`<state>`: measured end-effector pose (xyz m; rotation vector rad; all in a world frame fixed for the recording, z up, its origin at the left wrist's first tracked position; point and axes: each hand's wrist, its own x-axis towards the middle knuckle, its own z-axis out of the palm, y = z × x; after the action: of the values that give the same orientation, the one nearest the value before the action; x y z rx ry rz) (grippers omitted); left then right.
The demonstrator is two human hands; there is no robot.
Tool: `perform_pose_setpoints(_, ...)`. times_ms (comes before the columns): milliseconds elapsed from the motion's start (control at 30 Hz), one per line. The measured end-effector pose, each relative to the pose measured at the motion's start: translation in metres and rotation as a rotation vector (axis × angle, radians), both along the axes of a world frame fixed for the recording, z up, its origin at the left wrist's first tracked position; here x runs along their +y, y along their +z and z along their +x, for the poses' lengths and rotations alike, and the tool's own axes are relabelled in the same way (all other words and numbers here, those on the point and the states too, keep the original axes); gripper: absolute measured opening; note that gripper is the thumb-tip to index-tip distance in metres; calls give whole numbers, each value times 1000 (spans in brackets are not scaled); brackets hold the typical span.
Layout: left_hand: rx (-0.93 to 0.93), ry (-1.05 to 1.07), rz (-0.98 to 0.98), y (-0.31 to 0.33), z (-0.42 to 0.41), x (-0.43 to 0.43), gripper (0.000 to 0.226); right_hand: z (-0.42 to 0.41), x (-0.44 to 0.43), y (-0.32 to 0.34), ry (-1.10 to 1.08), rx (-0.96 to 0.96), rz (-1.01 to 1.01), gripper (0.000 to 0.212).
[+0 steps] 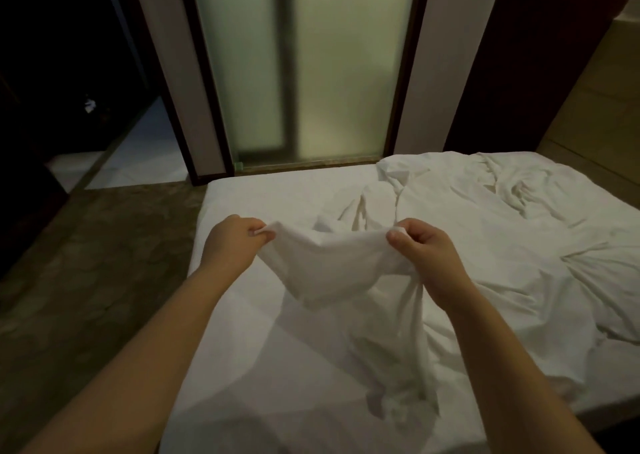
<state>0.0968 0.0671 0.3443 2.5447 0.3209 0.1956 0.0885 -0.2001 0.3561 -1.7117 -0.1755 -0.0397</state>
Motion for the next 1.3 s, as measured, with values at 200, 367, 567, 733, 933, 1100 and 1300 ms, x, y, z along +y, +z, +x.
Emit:
perform_pose_setpoints(200, -132, 107, -58, -9, -8, 15, 23, -16, 23, -17, -204, -103, -84, 19)
perform_pose_setpoints(367, -90, -38, 49, -12, -21, 12, 30, -39, 46, -35, -349, -255, -244, 27)
perform_pose_setpoints(567, -29, -175, -636, -4, -39, -45, 17, -69, 77, -44, -282, -257, -259, 18)
perform_pose_setpoints(733, -203, -229, -531, -14, -41, -81, 16, -91, 66, -57, -202, -177, -253, 23)
perform_pose_setpoints(933, 94, -373, -664, -19, -74, -136, 24, -108, 30, -62, -334, -188, -137, 18)
perform_pose_setpoints(1100, 68, -668, -543, -31, -98, -151, 23, -124, -6, -65, -405, -115, -17, 21)
perform_pose_setpoints(1300, -366, -245, -316, -25, -102, -151, 40, -132, -36, -63, -321, -44, -183, 17)
